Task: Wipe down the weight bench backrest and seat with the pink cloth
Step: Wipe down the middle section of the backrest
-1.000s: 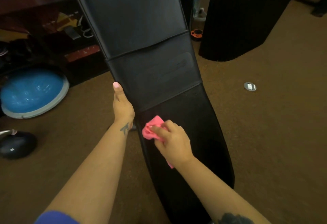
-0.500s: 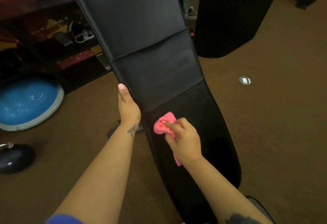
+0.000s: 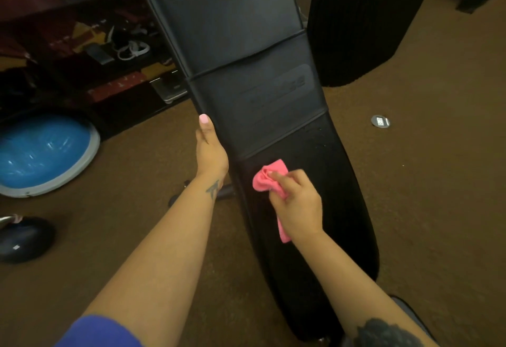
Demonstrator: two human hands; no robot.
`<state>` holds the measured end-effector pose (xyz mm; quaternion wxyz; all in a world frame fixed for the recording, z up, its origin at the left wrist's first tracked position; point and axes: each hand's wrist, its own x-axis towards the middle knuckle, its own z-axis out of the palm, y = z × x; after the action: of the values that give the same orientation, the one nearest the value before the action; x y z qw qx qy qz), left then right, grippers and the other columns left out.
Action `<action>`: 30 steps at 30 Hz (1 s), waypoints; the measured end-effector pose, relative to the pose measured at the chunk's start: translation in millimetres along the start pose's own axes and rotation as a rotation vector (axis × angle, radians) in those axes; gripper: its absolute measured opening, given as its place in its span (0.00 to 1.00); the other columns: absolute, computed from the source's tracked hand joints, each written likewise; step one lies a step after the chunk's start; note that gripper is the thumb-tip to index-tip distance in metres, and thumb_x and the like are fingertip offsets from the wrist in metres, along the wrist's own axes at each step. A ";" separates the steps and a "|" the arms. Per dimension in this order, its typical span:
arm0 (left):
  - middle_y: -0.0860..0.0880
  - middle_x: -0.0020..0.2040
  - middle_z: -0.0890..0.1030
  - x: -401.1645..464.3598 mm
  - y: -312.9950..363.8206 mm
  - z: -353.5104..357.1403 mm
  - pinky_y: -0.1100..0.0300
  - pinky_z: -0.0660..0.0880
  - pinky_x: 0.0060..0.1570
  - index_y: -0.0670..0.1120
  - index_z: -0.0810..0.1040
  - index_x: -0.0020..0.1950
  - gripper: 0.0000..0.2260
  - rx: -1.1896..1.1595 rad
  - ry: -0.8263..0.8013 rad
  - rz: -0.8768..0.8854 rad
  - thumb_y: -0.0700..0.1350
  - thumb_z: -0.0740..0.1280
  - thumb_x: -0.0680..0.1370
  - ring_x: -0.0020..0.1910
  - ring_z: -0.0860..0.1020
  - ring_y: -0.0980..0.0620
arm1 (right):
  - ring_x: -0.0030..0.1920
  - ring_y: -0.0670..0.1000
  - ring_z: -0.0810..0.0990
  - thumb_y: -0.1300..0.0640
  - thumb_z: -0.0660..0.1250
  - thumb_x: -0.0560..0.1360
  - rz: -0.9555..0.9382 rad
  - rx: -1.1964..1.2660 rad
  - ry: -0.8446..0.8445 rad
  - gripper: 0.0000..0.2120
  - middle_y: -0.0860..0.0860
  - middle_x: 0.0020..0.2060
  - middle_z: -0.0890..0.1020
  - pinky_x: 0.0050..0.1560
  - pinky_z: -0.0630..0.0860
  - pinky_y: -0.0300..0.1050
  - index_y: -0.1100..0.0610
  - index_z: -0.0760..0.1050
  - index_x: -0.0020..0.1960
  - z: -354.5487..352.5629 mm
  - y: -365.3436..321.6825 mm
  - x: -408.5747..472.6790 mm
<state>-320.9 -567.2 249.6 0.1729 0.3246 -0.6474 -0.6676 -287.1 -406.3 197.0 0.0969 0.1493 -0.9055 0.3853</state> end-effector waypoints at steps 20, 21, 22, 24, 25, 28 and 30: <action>0.49 0.70 0.74 -9.9 0.9 28.0 0.64 0.64 0.60 0.47 0.70 0.72 0.27 -0.061 0.326 0.037 0.61 0.47 0.82 0.69 0.71 0.49 | 0.43 0.50 0.77 0.59 0.71 0.67 -0.050 0.067 -0.127 0.18 0.49 0.45 0.76 0.43 0.78 0.52 0.49 0.79 0.56 -14.3 30.4 -7.6; 0.49 0.69 0.74 -10.1 1.2 27.9 0.64 0.65 0.60 0.47 0.70 0.72 0.27 -0.060 0.330 0.039 0.61 0.47 0.82 0.69 0.71 0.50 | 0.43 0.50 0.77 0.59 0.71 0.67 0.013 0.073 -0.103 0.18 0.49 0.45 0.76 0.44 0.78 0.52 0.48 0.79 0.56 -18.0 39.1 -3.8; 0.49 0.69 0.74 -9.7 1.5 27.7 0.64 0.65 0.60 0.47 0.70 0.72 0.27 -0.067 0.332 0.040 0.61 0.47 0.82 0.69 0.71 0.50 | 0.43 0.49 0.77 0.59 0.70 0.68 0.061 0.066 -0.068 0.18 0.49 0.46 0.76 0.45 0.77 0.52 0.48 0.79 0.56 -20.4 44.3 3.4; 0.50 0.69 0.74 -9.2 1.2 27.5 0.65 0.64 0.60 0.47 0.70 0.72 0.27 -0.084 0.332 0.042 0.61 0.47 0.82 0.69 0.71 0.51 | 0.43 0.49 0.76 0.59 0.70 0.69 0.100 0.040 0.001 0.17 0.49 0.46 0.75 0.45 0.77 0.51 0.48 0.78 0.57 -20.3 43.9 23.2; 0.50 0.69 0.74 -9.8 1.3 28.0 0.66 0.65 0.60 0.47 0.70 0.71 0.27 -0.083 0.333 0.045 0.61 0.47 0.82 0.69 0.71 0.51 | 0.43 0.49 0.76 0.59 0.69 0.70 0.095 0.051 0.025 0.17 0.49 0.45 0.75 0.45 0.77 0.50 0.48 0.78 0.57 -19.4 38.2 31.8; 0.51 0.67 0.75 -13.4 2.8 29.5 0.69 0.65 0.55 0.47 0.72 0.70 0.26 -0.078 0.339 0.059 0.60 0.47 0.82 0.63 0.72 0.55 | 0.42 0.49 0.76 0.59 0.70 0.69 -0.015 0.073 -0.015 0.17 0.49 0.45 0.75 0.44 0.77 0.47 0.49 0.78 0.57 -16.6 25.3 33.8; 0.51 0.66 0.75 -14.8 3.7 30.6 0.68 0.65 0.54 0.47 0.72 0.69 0.26 -0.067 0.350 0.065 0.60 0.47 0.83 0.59 0.72 0.58 | 0.42 0.49 0.76 0.58 0.71 0.68 -0.110 0.041 -0.109 0.18 0.49 0.45 0.76 0.43 0.77 0.48 0.50 0.78 0.58 -20.1 34.3 19.8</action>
<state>-330.9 -534.9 254.8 0.3150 0.4088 -0.5950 -0.6162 -316.2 -372.9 193.6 0.0657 0.2215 -0.8918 0.3890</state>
